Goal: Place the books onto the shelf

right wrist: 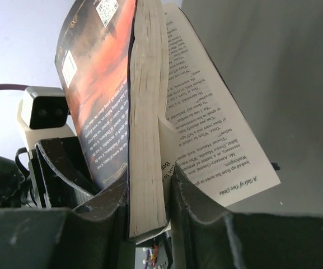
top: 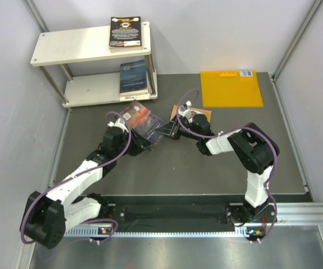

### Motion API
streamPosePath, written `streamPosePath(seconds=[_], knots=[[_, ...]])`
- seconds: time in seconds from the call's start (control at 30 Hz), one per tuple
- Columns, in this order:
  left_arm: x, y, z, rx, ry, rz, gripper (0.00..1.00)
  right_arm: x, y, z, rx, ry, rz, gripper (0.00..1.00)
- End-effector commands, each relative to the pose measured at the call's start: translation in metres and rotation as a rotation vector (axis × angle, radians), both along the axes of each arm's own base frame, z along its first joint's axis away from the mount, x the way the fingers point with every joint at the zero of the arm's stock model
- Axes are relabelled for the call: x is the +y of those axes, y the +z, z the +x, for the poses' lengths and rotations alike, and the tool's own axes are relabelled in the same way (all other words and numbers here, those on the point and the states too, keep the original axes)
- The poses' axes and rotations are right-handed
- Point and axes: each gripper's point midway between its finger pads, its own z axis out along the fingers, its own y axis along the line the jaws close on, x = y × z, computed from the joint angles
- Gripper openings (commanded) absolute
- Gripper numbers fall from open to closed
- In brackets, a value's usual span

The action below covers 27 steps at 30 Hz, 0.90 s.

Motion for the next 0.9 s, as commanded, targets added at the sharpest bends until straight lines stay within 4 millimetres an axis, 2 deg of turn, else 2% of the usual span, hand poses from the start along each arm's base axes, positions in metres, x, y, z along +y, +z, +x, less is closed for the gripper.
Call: streamPosePath(seconds=[0.0,0.13,0.37,0.47,0.63,0.87], knots=[[0.027,0.019,0.041,-0.137,0.151,0.106,0.00,0.015,0.012,-0.065,-0.052,0.259,0.056,0.00],[0.034,0.024,0.046,-0.143,0.183,0.136,0.00,0.013,0.008,-0.079,-0.035,0.288,0.051,0.00],[0.053,0.055,0.056,-0.230,0.286,0.176,0.00,0.008,0.011,-0.094,-0.023,0.315,0.058,0.01],[0.059,0.060,0.059,-0.228,0.313,0.194,0.00,0.010,0.011,-0.104,-0.016,0.338,0.066,0.01],[0.061,0.076,0.066,-0.267,0.345,0.179,0.00,0.020,0.015,-0.122,-0.014,0.393,0.099,0.01],[0.058,0.086,0.073,-0.309,0.349,0.159,0.00,0.030,0.019,-0.136,0.004,0.443,0.161,0.01]])
